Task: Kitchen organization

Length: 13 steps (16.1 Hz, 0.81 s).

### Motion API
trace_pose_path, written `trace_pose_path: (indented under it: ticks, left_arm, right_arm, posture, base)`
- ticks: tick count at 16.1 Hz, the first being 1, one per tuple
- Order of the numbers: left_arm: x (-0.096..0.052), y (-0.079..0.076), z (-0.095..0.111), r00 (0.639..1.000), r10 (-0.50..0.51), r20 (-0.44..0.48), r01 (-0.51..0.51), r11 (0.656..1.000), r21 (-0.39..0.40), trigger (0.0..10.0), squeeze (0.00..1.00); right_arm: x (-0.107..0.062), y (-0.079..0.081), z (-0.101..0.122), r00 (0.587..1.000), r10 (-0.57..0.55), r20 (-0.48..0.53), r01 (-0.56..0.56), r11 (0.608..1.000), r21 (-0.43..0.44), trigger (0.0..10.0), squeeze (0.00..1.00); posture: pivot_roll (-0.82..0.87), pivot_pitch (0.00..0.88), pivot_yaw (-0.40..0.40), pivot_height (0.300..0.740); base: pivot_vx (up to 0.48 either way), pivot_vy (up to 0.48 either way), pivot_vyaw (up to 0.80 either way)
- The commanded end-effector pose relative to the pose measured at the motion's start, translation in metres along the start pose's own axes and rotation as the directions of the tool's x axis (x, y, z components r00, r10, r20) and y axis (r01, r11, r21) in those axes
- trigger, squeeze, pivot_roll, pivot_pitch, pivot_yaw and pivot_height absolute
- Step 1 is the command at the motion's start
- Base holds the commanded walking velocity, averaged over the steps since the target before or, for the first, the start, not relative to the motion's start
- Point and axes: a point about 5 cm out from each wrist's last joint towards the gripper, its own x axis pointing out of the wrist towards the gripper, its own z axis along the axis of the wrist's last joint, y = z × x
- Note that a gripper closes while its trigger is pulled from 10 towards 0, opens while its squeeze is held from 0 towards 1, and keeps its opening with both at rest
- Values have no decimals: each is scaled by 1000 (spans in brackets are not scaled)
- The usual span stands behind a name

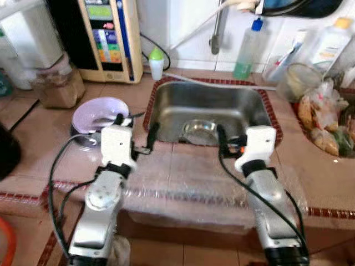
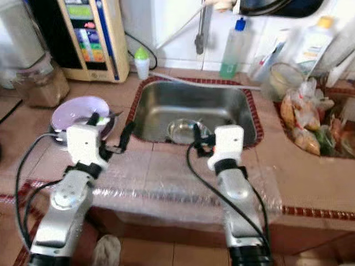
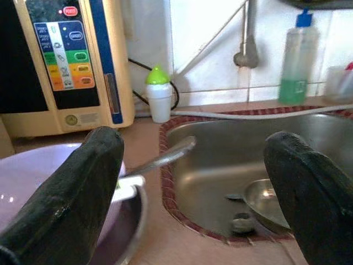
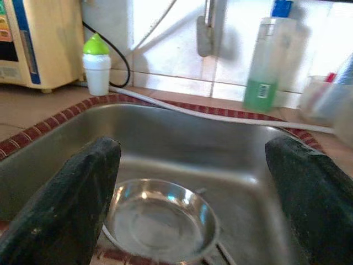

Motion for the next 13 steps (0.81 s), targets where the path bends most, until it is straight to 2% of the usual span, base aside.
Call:
trace_pose_path:
  ticks: [1, 4, 8, 10, 13]
  left_arm:
    - [2, -3, 2, 1000, -12, 2, 12, 1000, 11, 10000, 0]
    - [1, -3, -1, 1000, 0, -1, 0, 1000, 6, 10000, 0]
    - [1, -6, -11, 999, 23, -29, -23, 1000, -2, 10000, 0]
    - [6, -8, -19, 998, 32, -52, -33, 999, -23, 10000, 0]
    - [14, -11, -16, 1000, -6, -29, 6, 1000, 4, 10000, 0]
  right_arm:
    - [0, -4, 3, 1000, -5, 10, 5, 1000, -4, 10000, 0]
    - [-1, -3, 2, 1000, 11, 9, -11, 1000, -10, 10000, 0]
    - [0, -3, 3, 1000, 17, 7, -17, 1000, -13, 10000, 0]
    - [1, -4, 4, 1000, 19, 3, -19, 1000, -10, 10000, 0]
    - [1, -4, 5, 1000, 19, 2, -19, 1000, -10, 10000, 0]
  posture:
    - [-8, 0, 20, 740]
    - [-8, 0, 20, 740]
    - [-11, 0, 5, 740]
    - [-15, 0, -5, 740]
    - [-22, 0, -2, 740]
  base:
    - [0, 0, 0]
    - [0, 0, 0]
    - [0, 0, 683]
    - [0, 0, 0]
    - [0, 0, 0]
